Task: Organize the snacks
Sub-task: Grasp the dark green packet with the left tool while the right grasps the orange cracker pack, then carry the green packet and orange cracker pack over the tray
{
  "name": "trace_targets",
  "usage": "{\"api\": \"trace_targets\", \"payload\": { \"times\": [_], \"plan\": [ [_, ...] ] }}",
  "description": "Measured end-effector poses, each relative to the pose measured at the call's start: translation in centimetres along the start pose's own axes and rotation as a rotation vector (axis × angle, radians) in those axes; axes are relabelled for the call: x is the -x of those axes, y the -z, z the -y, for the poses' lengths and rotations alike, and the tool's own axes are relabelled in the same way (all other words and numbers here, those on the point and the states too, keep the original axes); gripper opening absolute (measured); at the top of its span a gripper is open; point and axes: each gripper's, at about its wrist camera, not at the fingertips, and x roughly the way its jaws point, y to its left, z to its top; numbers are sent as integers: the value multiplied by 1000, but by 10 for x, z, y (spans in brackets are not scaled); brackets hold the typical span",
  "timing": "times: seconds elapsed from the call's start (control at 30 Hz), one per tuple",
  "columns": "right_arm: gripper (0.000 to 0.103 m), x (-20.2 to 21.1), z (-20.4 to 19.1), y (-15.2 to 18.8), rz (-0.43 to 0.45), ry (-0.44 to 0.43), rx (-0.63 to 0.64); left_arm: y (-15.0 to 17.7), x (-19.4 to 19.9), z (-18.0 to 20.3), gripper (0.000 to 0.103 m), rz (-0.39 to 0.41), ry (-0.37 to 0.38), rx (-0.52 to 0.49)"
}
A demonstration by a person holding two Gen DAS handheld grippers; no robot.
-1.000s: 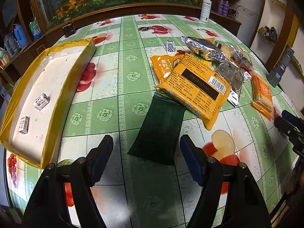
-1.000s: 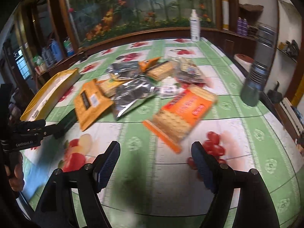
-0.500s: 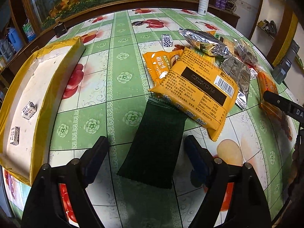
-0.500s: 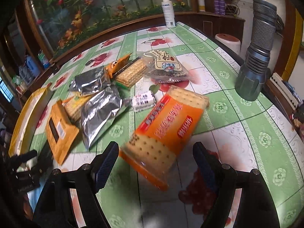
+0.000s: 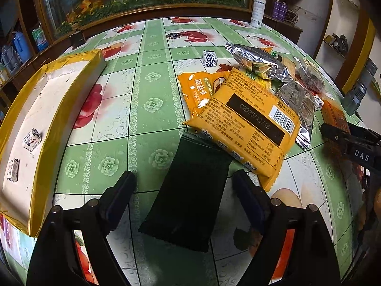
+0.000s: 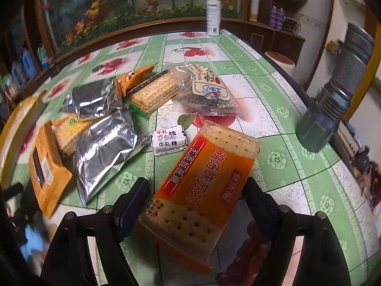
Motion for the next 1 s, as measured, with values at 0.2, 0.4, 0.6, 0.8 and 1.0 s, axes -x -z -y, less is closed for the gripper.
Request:
{"api": "trace_targets", "payload": {
  "times": [0.2, 0.4, 0.6, 0.8, 1.0],
  "plan": [
    [68, 8, -5, 7, 8, -59, 83, 5, 6, 7, 69, 18, 7, -21],
    [59, 18, -4, 21, 15, -89, 116, 12, 15, 11, 43, 23, 19, -30],
    [55, 34, 2, 40, 19, -145, 117, 23, 24, -4, 42, 26, 56, 20],
    [55, 55, 13, 52, 24, -290, 57, 32, 37, -27, 42, 16, 106, 115],
    [55, 64, -12, 61, 6, -359, 98, 35, 50, -33, 42, 34, 96, 150]
  ]
}}
